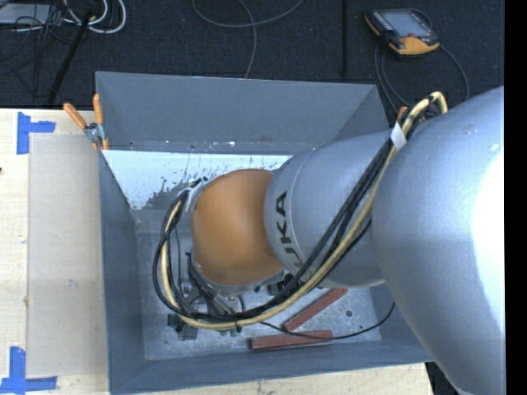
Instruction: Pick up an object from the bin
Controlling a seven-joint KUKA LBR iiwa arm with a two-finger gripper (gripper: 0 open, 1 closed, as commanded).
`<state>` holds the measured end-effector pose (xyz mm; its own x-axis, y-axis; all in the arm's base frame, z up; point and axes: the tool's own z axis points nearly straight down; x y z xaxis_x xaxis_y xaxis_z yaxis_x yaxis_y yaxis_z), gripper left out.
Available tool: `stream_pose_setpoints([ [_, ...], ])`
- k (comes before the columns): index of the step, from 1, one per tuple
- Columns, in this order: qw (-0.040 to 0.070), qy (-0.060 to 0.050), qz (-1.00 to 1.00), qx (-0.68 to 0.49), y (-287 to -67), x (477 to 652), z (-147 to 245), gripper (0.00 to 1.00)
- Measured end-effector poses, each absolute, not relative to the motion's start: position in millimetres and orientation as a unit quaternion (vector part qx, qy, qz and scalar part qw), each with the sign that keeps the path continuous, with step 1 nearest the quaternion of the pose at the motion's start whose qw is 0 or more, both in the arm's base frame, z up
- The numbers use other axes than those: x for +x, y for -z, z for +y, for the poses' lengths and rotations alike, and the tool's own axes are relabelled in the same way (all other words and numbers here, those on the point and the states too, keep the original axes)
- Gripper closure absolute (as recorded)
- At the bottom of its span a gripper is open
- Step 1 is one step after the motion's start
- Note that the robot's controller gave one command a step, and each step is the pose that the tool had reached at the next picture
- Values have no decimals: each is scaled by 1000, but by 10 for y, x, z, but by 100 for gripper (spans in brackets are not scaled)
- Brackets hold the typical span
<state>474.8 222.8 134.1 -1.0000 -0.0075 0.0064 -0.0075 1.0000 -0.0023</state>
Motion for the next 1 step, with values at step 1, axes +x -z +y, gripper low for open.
stream_pose_setpoints([
  [1, 0, 0, -1000, 3, -1533, 4757, 2229, 100],
])
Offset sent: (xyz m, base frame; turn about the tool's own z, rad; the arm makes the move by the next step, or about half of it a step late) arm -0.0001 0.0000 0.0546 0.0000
